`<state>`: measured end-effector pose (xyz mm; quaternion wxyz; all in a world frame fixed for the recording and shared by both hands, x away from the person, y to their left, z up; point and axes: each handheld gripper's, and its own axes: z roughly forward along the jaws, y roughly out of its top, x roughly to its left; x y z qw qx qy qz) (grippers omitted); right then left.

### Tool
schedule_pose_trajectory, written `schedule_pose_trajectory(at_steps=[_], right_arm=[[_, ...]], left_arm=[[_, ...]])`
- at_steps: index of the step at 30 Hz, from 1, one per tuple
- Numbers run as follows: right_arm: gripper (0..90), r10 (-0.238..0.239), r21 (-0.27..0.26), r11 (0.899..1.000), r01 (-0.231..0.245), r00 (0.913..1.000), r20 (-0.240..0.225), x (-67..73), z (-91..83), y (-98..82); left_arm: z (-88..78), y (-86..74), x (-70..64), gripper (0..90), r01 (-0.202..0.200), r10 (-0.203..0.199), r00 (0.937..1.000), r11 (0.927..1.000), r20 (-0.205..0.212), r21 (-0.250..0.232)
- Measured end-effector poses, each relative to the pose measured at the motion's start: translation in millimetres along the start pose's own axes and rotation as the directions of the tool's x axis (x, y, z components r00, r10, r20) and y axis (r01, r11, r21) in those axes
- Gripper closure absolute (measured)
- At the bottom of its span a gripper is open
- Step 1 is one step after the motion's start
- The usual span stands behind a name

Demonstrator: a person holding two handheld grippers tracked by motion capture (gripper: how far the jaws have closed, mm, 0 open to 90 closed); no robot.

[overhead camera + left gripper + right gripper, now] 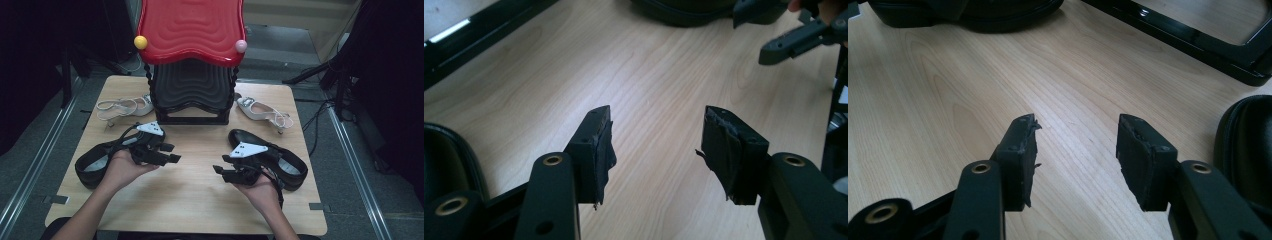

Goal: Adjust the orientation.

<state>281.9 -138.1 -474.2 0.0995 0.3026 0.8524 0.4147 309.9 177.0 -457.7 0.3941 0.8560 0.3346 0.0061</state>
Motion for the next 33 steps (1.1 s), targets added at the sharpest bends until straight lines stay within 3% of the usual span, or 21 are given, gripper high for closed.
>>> schedule_pose_trajectory(at_steps=[4, 8, 10, 13, 16, 19, 27, 33], right_arm=[[53.7, -0.002, 0.017, 1.000, 0.003, 0.9998, -0.019, -1.3, 5.5, 2.8], [52.7, 0.000, 0.025, 1.000, 0.000, 0.9997, -0.024, -2.6, 8.0, 4.8], [51.1, -0.005, 0.031, 1.000, 0.005, 0.9997, -0.024, -4.0, 10.3, 6.6], [52.5, 0.004, 0.027, 1.000, -0.003, 0.9993, -0.037, -5.2, 12.3, 8.2], [53.3, 0.014, 0.031, 0.999, -0.012, 0.9984, -0.055, -6.0, 14.5, 10.3], [52.0, 0.014, 0.035, 0.999, -0.012, 0.9981, -0.059, -5.7, 16.3, 11.1], [51.9, 0.000, 0.059, 0.998, 0.005, 0.9971, -0.076, -5.5, 23.6, 13.1], [51.1, 0.005, 0.060, 0.998, 0.000, 0.9966, -0.083, -6.1, 25.1, 12.6]], left_arm=[[-6.7, -3.7, -1.9, 52.7, -0.031, 0.033, 0.9988, 0.9990, -0.035, 0.033], [-12.5, -5.3, -2.1, 55.9, -0.031, 0.032, 0.9988, 0.9988, -0.036, 0.039], [-19.3, -7.1, -0.8, 65.1, -0.024, 0.026, 0.9992, 0.9982, -0.031, 0.054], [-24.4, -9.2, 0.2, 68.0, -0.025, 0.027, 0.9991, 0.9984, -0.032, 0.050], [-31.6, -12.8, 3.3, 65.7, -0.019, 0.020, 0.9994, 0.9992, -0.027, 0.036], [-37.6, -15.7, 5.9, 56.8, -0.026, 0.027, 0.9983, 0.9993, -0.051, 0.026], [-62.5, -22.8, 17.9, 56.2, -0.011, 0.012, 0.9952, 0.9999, -0.097, 0.006], [-75.7, -26.2, 26.5, 56.4, 0.011, -0.010, 0.9946, 0.9999, -0.103, 0.011]])
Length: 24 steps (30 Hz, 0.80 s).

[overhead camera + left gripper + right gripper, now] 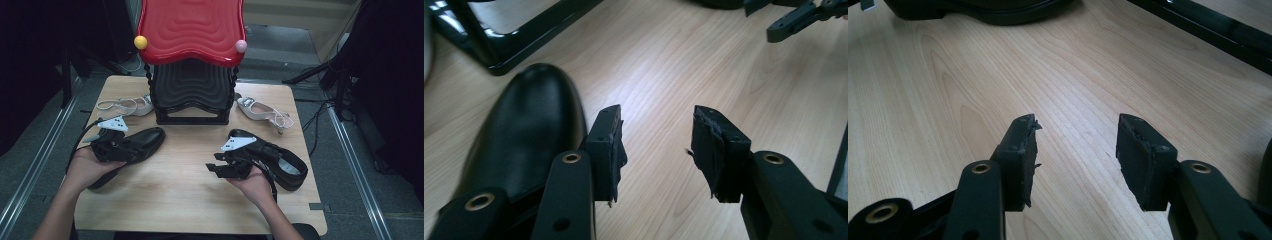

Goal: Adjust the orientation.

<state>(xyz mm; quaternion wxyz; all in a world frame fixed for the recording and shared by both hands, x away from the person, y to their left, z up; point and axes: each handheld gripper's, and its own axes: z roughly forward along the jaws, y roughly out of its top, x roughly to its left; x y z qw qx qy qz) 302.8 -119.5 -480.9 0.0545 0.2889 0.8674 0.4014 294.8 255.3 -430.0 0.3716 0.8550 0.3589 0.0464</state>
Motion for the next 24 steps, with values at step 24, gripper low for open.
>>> schedule_pose_trajectory(at_steps=[24], right_arm=[[50.6, 0.010, 0.020, 1.000, -0.009, 0.9999, -0.013, -0.9, 4.7, -1.3]], left_arm=[[-56.6, -43.6, 56.3, 54.7, 0.089, -0.089, 0.9901, 0.9960, -0.108, 0.000]])
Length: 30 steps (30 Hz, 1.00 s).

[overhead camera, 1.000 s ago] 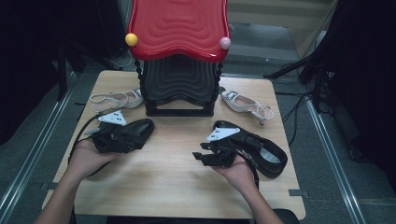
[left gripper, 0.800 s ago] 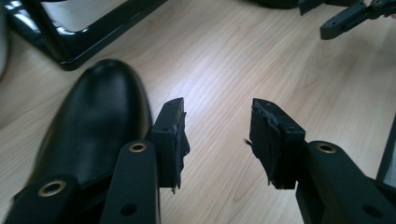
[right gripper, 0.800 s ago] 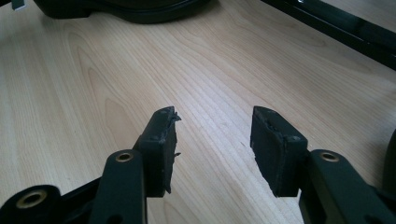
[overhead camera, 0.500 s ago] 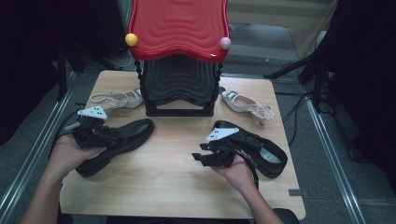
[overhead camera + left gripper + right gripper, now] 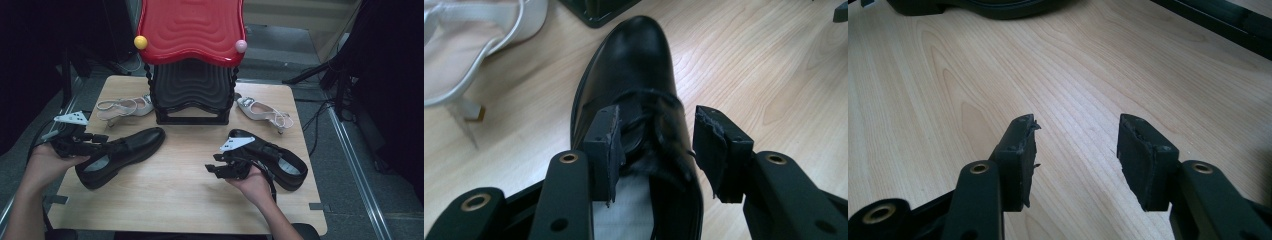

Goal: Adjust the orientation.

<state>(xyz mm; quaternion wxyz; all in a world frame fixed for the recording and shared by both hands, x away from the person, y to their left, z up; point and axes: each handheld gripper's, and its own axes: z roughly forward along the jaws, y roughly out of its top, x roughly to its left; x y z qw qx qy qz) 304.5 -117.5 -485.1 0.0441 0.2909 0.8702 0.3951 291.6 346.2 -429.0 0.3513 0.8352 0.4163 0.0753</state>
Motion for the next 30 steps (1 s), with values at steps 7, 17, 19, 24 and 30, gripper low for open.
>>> schedule_pose_trajectory(at_steps=[7, 17, 19, 24, 30], right_arm=[[50.2, 0.002, 0.005, 1.000, -0.002, 1.0000, -0.001, -0.7, 0.9, -0.2], [49.0, 0.011, 0.009, 1.000, -0.011, 0.9999, 0.000, -1.5, 2.4, -0.9], [49.0, 0.011, 0.008, 1.000, -0.011, 0.9999, -0.001, -2.0, 2.1, -1.1], [49.0, 0.020, 0.016, 1.000, -0.020, 0.9998, -0.003, -2.7, 3.1, -1.4], [48.7, 0.017, 0.024, 1.000, -0.017, 0.9999, -0.001, -2.5, 5.7, -1.6]], left_arm=[[-3.4, -18.2, 18.4, 53.3, 0.020, -0.019, 0.9995, 0.9993, -0.025, 0.030], [2.6, -31.8, 28.6, 52.2, 0.010, -0.010, 0.9999, 0.9998, 0.010, 0.018], [0.7, -36.0, 31.1, 52.1, 0.013, -0.013, 0.9997, 0.9995, 0.022, 0.028], [13.6, -35.0, 32.6, 51.5, 0.016, -0.017, 0.9997, 0.9987, 0.016, 0.048], [41.9, -25.9, 37.3, 58.8, 0.012, -0.012, 0.9999, 0.9971, -0.001, 0.076]])
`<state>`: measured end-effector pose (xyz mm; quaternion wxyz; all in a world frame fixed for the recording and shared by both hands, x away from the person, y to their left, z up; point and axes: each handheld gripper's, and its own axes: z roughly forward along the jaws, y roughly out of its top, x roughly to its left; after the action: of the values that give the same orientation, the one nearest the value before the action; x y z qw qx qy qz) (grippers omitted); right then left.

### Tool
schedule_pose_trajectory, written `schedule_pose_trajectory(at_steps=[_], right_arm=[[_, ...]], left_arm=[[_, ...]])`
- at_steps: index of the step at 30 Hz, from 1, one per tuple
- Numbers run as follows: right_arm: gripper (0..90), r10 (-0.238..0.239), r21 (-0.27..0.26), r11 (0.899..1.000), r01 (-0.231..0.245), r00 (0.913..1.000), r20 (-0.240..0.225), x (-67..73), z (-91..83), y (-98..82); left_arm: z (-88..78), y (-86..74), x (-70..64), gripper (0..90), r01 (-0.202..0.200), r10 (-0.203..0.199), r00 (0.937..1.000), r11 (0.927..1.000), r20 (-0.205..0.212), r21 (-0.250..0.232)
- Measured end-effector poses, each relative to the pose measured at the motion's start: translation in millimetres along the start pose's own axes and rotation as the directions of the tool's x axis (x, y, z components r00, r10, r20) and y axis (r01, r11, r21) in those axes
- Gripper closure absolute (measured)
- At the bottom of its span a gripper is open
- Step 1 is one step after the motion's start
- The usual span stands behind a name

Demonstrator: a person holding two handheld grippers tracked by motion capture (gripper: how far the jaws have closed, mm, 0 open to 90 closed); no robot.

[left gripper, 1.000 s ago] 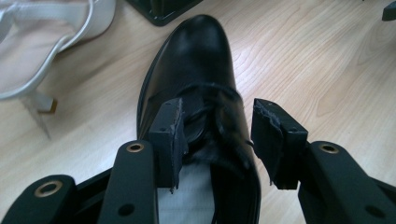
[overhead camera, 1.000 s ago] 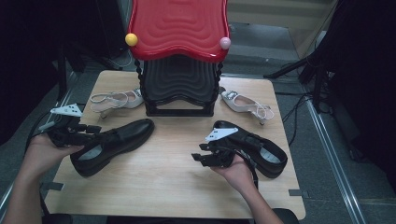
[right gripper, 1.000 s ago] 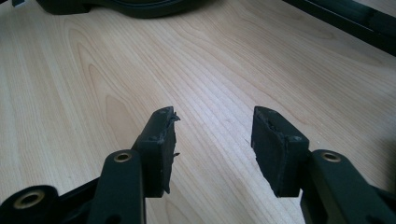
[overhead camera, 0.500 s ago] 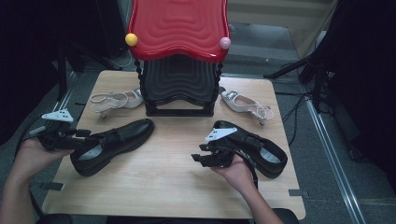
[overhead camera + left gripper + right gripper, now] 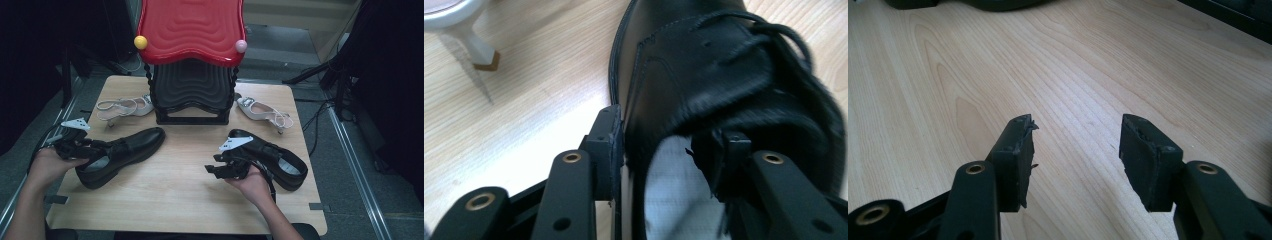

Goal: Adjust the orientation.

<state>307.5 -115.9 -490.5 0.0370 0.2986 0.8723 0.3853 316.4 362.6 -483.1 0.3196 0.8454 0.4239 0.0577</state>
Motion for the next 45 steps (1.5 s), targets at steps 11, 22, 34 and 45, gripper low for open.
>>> schedule_pose_trajectory(at_steps=[11, 22, 34, 45], right_arm=[[48.8, 0.003, 0.011, 1.000, -0.002, 1.0000, -0.007, -1.3, 1.4, -0.8], [48.2, 0.017, 0.014, 1.000, -0.016, 0.9997, -0.015, -3.4, 1.5, -1.4], [47.7, 0.024, 0.008, 1.000, -0.024, 0.9996, -0.014, -3.4, -1.3, -1.8], [47.6, 0.035, -0.002, 0.999, -0.035, 0.9994, -0.001, -2.6, -6.0, -6.3]], left_arm=[[4.2, 1.8, 4.6, 81.3, 0.036, -0.036, 0.9983, 0.9994, -0.047, 0.000], [-0.9, 2.4, -0.1, 84.1, 0.036, -0.036, 0.9987, 0.9993, -0.036, -0.005], [0.3, 23.1, -25.3, 83.7, 0.008, -0.008, 1.0000, 0.9999, 0.006, -0.013], [19.3, 46.9, -48.2, 83.5, -0.019, 0.020, 0.9982, 0.9996, 0.056, -0.018]])
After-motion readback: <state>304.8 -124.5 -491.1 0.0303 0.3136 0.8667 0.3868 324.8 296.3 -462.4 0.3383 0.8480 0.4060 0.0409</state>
